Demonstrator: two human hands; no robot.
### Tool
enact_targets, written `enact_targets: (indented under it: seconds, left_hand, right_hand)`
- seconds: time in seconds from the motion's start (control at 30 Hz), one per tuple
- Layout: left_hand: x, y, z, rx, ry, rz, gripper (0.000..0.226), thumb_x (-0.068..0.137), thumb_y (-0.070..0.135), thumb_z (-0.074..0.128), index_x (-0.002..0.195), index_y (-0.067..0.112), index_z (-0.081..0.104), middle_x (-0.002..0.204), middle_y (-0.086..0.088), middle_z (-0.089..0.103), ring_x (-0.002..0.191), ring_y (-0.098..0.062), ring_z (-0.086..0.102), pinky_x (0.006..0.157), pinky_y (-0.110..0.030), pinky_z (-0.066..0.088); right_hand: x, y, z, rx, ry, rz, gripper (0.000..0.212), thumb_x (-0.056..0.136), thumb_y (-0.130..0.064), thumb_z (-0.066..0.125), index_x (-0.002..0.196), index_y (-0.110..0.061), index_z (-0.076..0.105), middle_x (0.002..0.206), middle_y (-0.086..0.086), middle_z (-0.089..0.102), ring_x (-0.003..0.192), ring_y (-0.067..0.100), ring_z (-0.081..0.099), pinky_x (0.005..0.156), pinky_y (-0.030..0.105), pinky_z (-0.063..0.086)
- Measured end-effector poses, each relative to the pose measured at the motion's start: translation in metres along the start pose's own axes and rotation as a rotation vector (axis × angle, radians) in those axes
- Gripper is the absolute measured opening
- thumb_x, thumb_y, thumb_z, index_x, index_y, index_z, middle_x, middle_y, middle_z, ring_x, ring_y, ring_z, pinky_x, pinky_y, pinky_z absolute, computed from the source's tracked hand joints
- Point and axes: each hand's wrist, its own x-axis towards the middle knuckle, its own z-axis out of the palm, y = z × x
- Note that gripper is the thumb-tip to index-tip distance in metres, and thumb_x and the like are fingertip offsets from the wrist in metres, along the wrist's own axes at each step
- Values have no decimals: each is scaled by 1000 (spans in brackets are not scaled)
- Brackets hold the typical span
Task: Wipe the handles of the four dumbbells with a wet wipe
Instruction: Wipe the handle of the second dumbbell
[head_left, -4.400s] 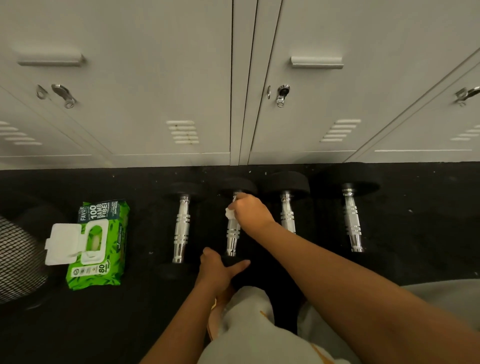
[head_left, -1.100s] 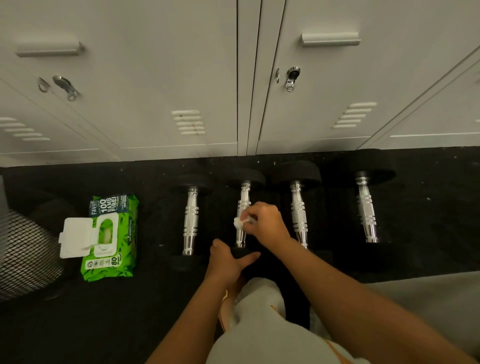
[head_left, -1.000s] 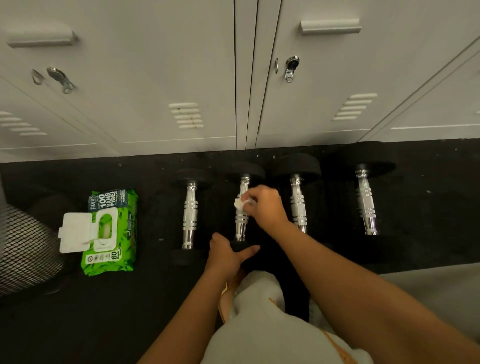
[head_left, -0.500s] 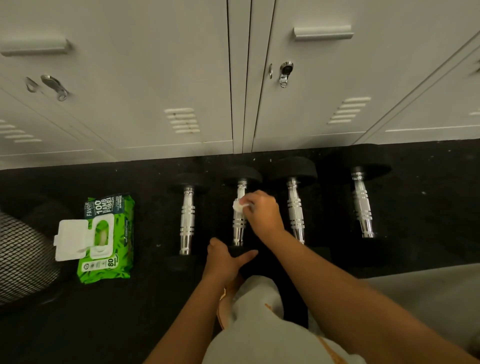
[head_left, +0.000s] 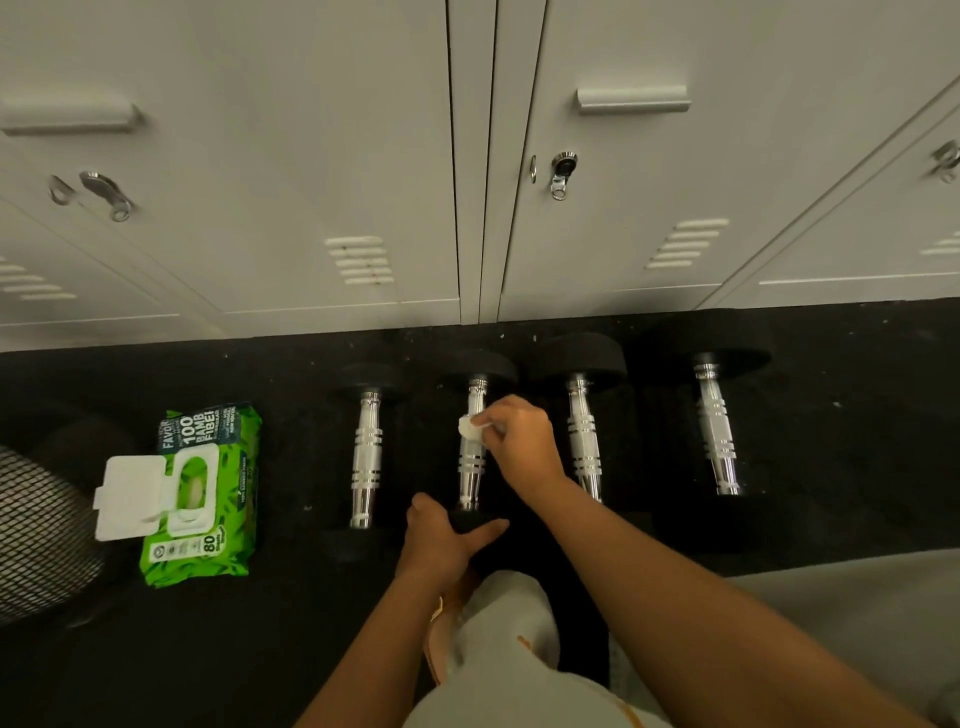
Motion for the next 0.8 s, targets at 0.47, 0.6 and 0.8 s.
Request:
enact_targets:
  seconds: [0.47, 0.6, 0.8]
  left_hand:
    - [6, -7, 2, -59, -17, -18, 93, 58, 46, 86, 128, 16, 31, 134, -9, 39, 119, -27, 47, 97, -47, 49]
    - [5, -6, 3, -40, -4, -8, 95, 64, 41, 85, 134, 10, 28, 137, -11, 37, 124, -29, 44, 100, -44, 46]
    - [5, -5, 3, -37, 13, -1, 96, 67, 38, 84, 137, 8, 25, 141, -12, 34, 128, -29, 41, 102, -40, 44]
  right_hand:
    - [18, -11, -2, 117, 143, 167, 19, 89, -1, 56, 100, -7, 70, 110, 5, 64, 96, 15, 62, 77, 12, 45]
    - [2, -6, 5, 89, 146, 149, 19, 88, -2, 57, 100, -7, 71, 108, 4, 66, 94, 12, 63, 72, 2, 37]
    - [18, -9, -1, 79, 149, 135, 21, 90, -2, 55, 105, -5, 70, 113, 6, 64, 100, 16, 61, 80, 11, 41]
